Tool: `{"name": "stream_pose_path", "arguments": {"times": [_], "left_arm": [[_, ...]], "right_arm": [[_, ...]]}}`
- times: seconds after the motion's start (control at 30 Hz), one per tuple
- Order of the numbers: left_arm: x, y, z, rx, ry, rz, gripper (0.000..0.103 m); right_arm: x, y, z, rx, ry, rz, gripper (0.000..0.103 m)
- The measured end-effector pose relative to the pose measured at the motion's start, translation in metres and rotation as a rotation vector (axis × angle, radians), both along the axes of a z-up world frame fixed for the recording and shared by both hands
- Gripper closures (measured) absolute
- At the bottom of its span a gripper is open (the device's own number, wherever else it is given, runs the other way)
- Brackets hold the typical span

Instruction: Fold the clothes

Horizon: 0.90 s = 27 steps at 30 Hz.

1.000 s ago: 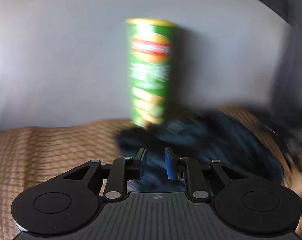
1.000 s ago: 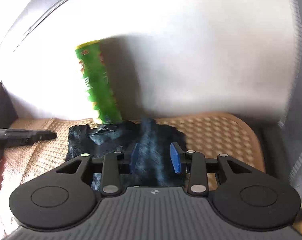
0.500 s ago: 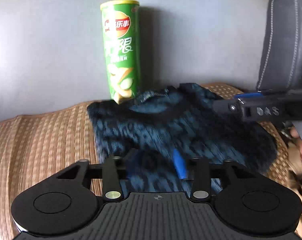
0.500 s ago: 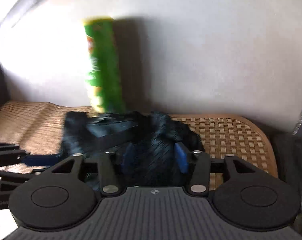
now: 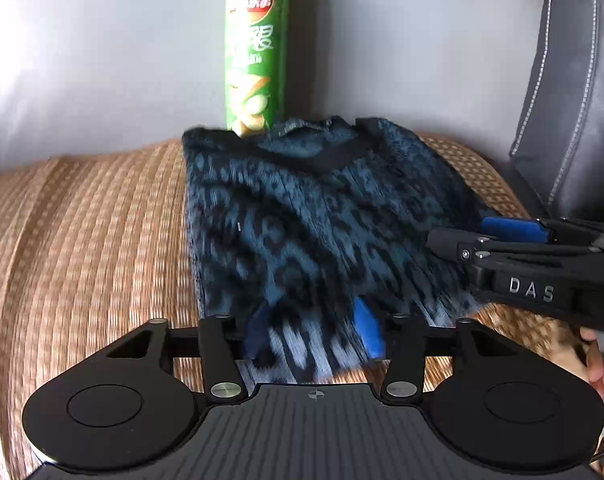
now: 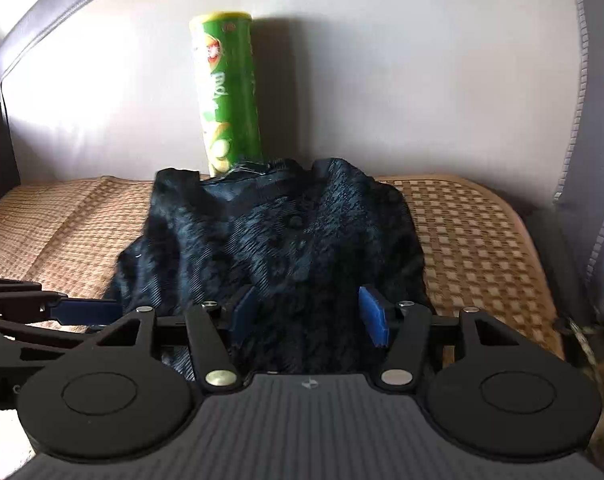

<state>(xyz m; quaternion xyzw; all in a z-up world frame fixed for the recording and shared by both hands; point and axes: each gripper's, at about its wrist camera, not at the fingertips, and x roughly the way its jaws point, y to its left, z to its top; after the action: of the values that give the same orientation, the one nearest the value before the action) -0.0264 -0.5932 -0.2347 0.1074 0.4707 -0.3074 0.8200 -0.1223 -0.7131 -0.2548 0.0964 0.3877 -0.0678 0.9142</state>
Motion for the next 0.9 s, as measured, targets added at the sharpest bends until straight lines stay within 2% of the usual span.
{"name": "stream_pose_path", "arguments": {"times": [0.07,0.2,0.4,0.47,0.53,0.57,0.63,0.73,0.87,0.9], "left_arm": [[-0.007,-0.001,-0.013,0.024,0.023,0.011,0.034],[-0.018,-0.007,-0.019,0.042,-0.05,-0.003,0.03],[-0.016,-0.006,-0.017,0.041,-0.04,-0.007,0.03],[-0.014,-0.005,-0.008,0.044,-0.008,0.006,0.032],[-0.009,0.003,0.007,0.011,0.043,0.05,0.031],[-0.01,0.007,0.016,0.018,0.057,0.072,0.03],[-0.013,0.016,0.035,0.044,0.081,0.112,0.027],[-0.021,0.027,0.066,0.081,0.127,0.144,0.024],[-0.031,0.042,0.108,0.067,0.176,0.207,0.012],[-0.033,0.044,0.115,0.07,0.202,0.215,0.011]], "right_arm": [[-0.008,0.007,-0.004,-0.03,0.016,0.008,0.041],[-0.01,0.011,-0.023,-0.049,0.011,0.006,0.041],[-0.008,0.014,-0.03,-0.045,-0.007,-0.011,0.04],[-0.006,0.012,-0.026,-0.024,0.01,-0.011,0.039],[-0.01,0.009,-0.015,0.013,0.011,-0.036,0.039],[-0.014,0.007,-0.006,0.037,0.002,-0.058,0.038],[-0.025,0.002,0.015,0.093,-0.022,-0.102,0.03],[-0.037,0.0,0.039,0.187,0.039,-0.118,0.02],[-0.06,0.005,0.078,0.251,0.091,-0.114,0.001],[-0.065,0.008,0.089,0.25,0.087,-0.101,0.0]]}}
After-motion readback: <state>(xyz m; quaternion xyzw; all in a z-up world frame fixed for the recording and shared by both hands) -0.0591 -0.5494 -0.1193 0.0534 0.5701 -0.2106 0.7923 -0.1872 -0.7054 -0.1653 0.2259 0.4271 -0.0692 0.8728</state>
